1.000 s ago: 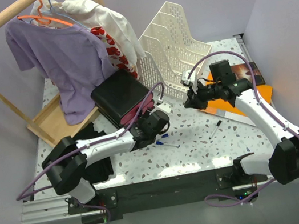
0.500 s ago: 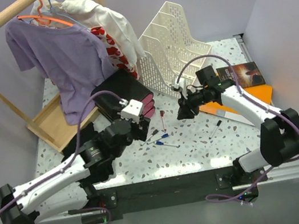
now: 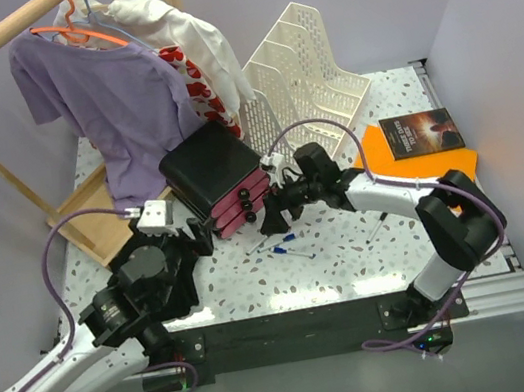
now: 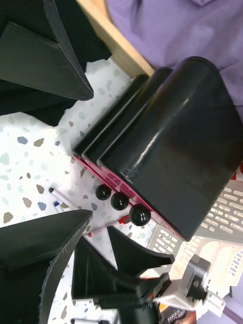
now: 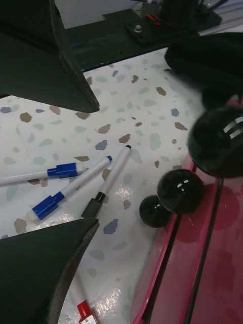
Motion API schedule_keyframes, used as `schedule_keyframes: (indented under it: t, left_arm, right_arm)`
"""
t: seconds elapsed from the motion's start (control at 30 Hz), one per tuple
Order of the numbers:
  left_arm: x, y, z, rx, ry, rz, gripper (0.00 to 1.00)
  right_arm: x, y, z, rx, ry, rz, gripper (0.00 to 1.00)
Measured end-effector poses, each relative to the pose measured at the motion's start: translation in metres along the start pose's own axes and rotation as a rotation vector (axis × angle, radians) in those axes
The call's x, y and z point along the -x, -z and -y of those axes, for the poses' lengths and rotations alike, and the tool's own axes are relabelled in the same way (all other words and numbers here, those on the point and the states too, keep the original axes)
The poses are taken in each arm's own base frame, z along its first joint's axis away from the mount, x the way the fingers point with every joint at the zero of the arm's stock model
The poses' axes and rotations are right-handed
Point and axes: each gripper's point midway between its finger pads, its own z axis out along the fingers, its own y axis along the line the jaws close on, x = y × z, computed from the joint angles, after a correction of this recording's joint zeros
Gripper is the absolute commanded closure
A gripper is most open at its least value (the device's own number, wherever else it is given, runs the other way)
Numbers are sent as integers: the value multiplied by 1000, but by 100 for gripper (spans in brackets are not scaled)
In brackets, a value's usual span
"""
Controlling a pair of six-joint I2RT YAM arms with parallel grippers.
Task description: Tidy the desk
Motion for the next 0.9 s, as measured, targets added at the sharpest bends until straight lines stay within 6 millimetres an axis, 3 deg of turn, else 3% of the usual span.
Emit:
schedule_keyframes:
  t: [0.17,0.3,0.47,0.7,0.9]
  left_arm:
    - [-12,8,-8,11,90,-7,6]
    - [-15,11,-10,21,143,-12,6]
    - [-24,13,-14,32,189,-22,6]
    - [-28,14,-15,38,225,-25,6]
    - [-29,13,-14,41,235,-31,5]
  right_arm:
    - [1,-29,10,-71,-165,55,7]
    - [9,-38,18,-103,-250,122,7]
    - [-15,-49,27,-113,-356,144,8]
    - [-25,-46,26,-104,-342,260,13]
    - [-12,-55,34,-96,-340,352,22]
